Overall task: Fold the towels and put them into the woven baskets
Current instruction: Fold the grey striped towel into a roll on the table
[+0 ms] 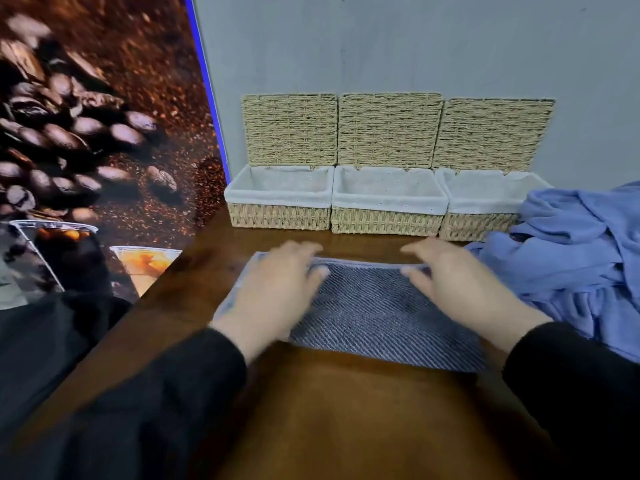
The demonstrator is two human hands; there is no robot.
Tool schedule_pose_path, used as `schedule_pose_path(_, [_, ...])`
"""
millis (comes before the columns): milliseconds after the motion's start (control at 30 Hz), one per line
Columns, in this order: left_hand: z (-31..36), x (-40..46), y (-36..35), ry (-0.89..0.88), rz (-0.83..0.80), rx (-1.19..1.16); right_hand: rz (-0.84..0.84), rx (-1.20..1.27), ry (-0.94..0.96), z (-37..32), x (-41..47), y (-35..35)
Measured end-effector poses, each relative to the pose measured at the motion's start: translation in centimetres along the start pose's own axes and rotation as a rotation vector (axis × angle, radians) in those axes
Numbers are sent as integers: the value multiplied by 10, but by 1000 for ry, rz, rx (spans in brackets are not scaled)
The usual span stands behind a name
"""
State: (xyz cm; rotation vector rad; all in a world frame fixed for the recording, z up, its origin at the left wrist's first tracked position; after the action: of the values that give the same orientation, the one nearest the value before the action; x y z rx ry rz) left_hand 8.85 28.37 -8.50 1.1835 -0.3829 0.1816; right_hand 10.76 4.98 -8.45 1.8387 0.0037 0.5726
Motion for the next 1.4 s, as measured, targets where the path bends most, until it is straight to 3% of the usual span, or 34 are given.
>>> schedule_pose_path(100, [15,-37,-45,-41,-172,164,-294,61,84,-3,-16,-45])
schedule_pose_path(167, [3,-35,-60,-58,-232,150,-393,64,110,3,-21,-62])
schedule_pose_path(300, [-19,-9,-64,-194,-254,82,-379,37,101,4,-29,-61])
schedule_pose_path(467, [-40,5,-39,-168,96,35,-190,48,138,-7,-47,-38])
schedule_pose_path(600, [-53,2,-51,-82,-86,-163,-83,161,165,-11,-62,-26])
schedule_pose_path(700, [-52,2,-57,-105,-176,-82,-66,208,277,-22,-74,-17])
schedule_pose_path(833, [-42,-1,-32,-89,80,-31,-95,370,310,-28,-90,-10])
schedule_pose_path(933, [-42,-18,-40,-53,-62,-184,-151,441,305,-31,-98,-11])
schedule_pose_path(1033, [-43,-24,-51,-53,-189,-126,-202,490,294,-34,-106,-14])
schedule_pose_path(1200, [-40,-22,-27,-36,63,-119,-267,553,253,-39,-118,-11])
schedule_pose_path(1333, [-20,-56,-11,-201,22,-373,-395,410,323,-46,-132,-22])
schedule_pose_path(1400, [-1,-81,-8,-378,-52,-329,-354,362,345,-48,-133,-23])
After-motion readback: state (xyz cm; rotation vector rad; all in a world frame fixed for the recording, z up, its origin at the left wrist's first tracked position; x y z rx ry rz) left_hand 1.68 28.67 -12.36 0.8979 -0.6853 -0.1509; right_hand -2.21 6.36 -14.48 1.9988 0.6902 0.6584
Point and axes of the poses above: each hand's wrist, its own x-axis towards the middle knuckle, its own y-axis out of the back of the hand, z = x × y, the point moved 8 cm from there along x, towards the middle knuckle, and after that the axes turned 7 degrees about z, right-handed, at the moved point
